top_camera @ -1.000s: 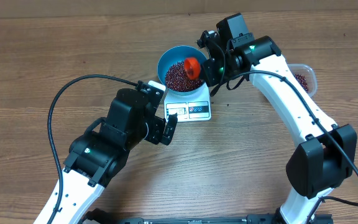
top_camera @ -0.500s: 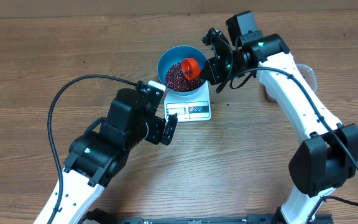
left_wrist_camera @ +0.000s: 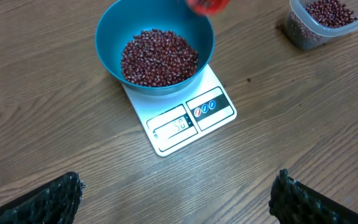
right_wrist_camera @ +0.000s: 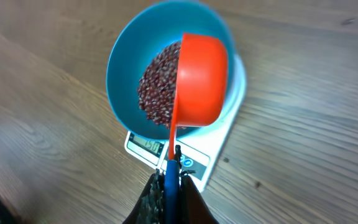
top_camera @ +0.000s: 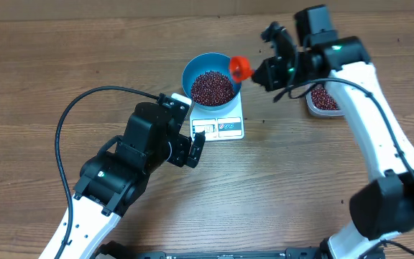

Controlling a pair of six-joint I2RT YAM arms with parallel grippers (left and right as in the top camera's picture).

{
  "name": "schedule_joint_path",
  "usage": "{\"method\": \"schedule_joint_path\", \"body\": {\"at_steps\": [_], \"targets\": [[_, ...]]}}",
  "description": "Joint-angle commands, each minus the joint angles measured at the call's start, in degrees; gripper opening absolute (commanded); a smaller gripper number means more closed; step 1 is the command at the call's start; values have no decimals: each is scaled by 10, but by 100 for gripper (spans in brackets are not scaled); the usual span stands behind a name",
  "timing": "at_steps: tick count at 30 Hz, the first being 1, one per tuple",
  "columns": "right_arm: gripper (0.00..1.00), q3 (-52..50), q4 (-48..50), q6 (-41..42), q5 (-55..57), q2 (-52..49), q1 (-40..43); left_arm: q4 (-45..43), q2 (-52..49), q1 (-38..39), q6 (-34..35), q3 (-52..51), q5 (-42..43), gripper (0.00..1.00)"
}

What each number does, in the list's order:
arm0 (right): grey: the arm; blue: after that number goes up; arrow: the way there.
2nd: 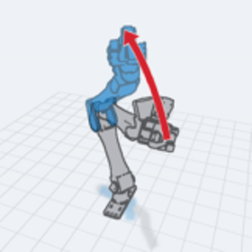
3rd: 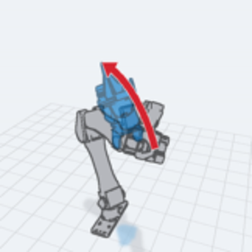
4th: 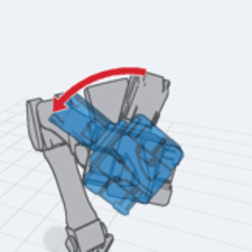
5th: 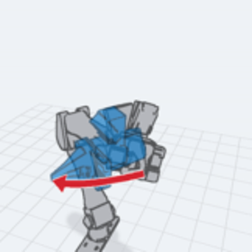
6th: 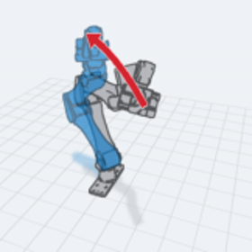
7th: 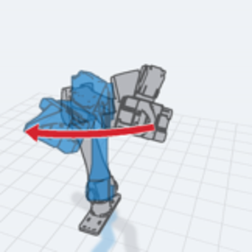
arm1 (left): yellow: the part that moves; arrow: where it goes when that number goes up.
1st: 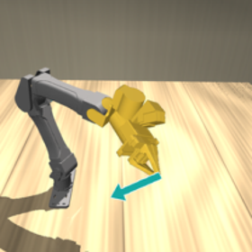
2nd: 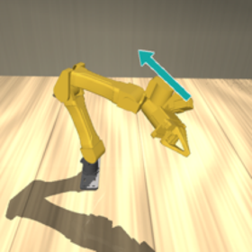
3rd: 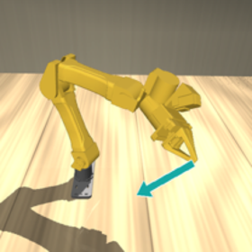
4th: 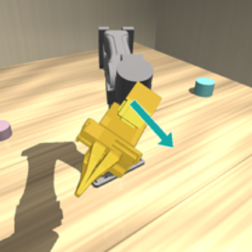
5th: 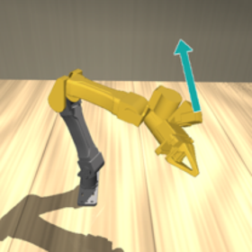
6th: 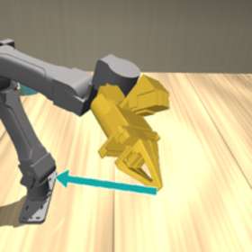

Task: Scoop item into bowl and weigh 150g on scale
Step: 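Carry the empty scoop right back to the bean tub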

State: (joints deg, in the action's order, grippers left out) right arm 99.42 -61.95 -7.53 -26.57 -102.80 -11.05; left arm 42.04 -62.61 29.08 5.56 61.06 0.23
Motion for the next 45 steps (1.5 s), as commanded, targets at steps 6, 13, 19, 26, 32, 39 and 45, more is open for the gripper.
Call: {"method": "schedule_joint_path", "body": {"at_steps": [6,13,19,26,32,39,45], "targets": [[4,20,-37,-5,57,54,81,0,0,-4,-4,-4,-4,100],[3,20,-67,-13,85,54,158,0,0,-4,-4,-4,-4,99],[4,20,-85,-20,96,54,216,0,0,-4,-4,-4,-4,100],[4,20,-116,-20,152,54,243,0,0,-4,-4,-4,-4,100],[4,20,-121,-19,187,54,242,0,0,-4,-4,-4,-4,99],[4,19,-144,7,263,54,242,0,0,-4,-4,-4,-4,99],[4,19,-162,38,324,54,241,0,0,-4,-5,-4,-4,99]]}}
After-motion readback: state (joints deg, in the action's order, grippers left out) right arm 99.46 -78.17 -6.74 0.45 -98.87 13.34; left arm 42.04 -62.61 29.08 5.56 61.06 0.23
